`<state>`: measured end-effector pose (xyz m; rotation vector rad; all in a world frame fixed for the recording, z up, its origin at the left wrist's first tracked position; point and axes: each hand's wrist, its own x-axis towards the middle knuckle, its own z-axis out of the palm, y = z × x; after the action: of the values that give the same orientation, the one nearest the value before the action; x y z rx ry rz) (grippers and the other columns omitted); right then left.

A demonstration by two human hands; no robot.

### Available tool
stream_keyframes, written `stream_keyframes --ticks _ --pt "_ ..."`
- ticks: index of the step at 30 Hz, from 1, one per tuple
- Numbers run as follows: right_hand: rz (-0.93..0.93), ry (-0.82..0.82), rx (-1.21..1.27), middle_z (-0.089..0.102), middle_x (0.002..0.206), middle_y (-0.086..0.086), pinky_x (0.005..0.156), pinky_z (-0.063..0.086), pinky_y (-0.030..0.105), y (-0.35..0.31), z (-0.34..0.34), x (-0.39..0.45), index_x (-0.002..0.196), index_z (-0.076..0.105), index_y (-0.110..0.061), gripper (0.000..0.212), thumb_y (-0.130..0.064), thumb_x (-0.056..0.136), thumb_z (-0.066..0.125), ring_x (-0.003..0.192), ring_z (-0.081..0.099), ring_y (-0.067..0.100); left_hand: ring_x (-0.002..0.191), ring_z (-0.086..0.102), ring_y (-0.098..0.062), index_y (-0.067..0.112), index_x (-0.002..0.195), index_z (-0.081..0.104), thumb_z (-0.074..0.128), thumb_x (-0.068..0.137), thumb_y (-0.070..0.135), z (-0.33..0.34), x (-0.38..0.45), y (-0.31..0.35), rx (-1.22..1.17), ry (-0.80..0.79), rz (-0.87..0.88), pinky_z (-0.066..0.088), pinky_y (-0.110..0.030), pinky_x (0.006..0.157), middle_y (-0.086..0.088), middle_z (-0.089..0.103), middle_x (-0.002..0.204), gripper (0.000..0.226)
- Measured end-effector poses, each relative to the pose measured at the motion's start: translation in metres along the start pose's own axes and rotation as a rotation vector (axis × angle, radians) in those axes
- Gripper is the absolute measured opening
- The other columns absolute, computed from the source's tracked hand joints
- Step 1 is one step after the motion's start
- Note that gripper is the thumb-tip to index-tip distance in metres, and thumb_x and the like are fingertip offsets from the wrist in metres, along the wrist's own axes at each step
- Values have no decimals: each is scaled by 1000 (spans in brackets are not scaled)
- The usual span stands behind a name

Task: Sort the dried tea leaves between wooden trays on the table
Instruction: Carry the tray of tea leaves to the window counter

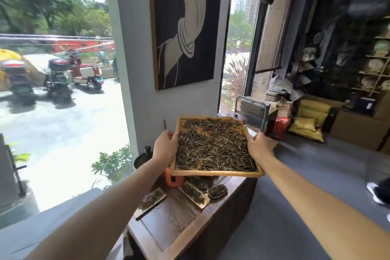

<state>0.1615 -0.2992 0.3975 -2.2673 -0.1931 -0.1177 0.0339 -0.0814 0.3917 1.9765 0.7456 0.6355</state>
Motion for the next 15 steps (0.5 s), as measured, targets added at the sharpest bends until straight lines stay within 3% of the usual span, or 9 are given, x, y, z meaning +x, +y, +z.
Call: stream_keyframes --ticks 4,6,8,12,15 --pt "-85 -110 44 60 107 20 72 36 34 -17 56 59 108 45 -3 40 -40 97 35 95 56 32 84 63 -25 4 107 59 43 96 29 6 42 -23 1 115 -70 48 -31 67 -12 67 97 31" --pt "-140 -165 50 63 97 15 59 37 30 -28 85 84 117 43 -2 41 -38 98 36 77 57 27 73 61 -18 4 106 56 42 97 29 6 58 -34 -7 177 -102 45 -21 52 -8 65 89 29" --pt "-211 -235 72 60 89 11 51 31 30 -39 114 105 114 45 -4 34 -34 98 37 67 51 22 64 58 -14 3 104 55 42 98 28 5 70 -44 -9 246 -123 41 -15 45 -8 63 83 29" --pt "-309 -399 58 58 97 13 75 39 37 -51 169 135 103 42 -7 28 -32 98 33 96 56 34 64 58 -24 3 101 53 41 98 28 6 83 -69 -74 365 -207 54 -39 58 -13 60 80 28" --pt "-360 -514 72 59 102 14 78 42 39 -51 204 145 103 39 -12 23 -33 98 32 95 57 33 56 53 -18 6 98 52 40 99 29 13 84 -91 -48 466 -260 48 -29 48 -7 55 72 26"
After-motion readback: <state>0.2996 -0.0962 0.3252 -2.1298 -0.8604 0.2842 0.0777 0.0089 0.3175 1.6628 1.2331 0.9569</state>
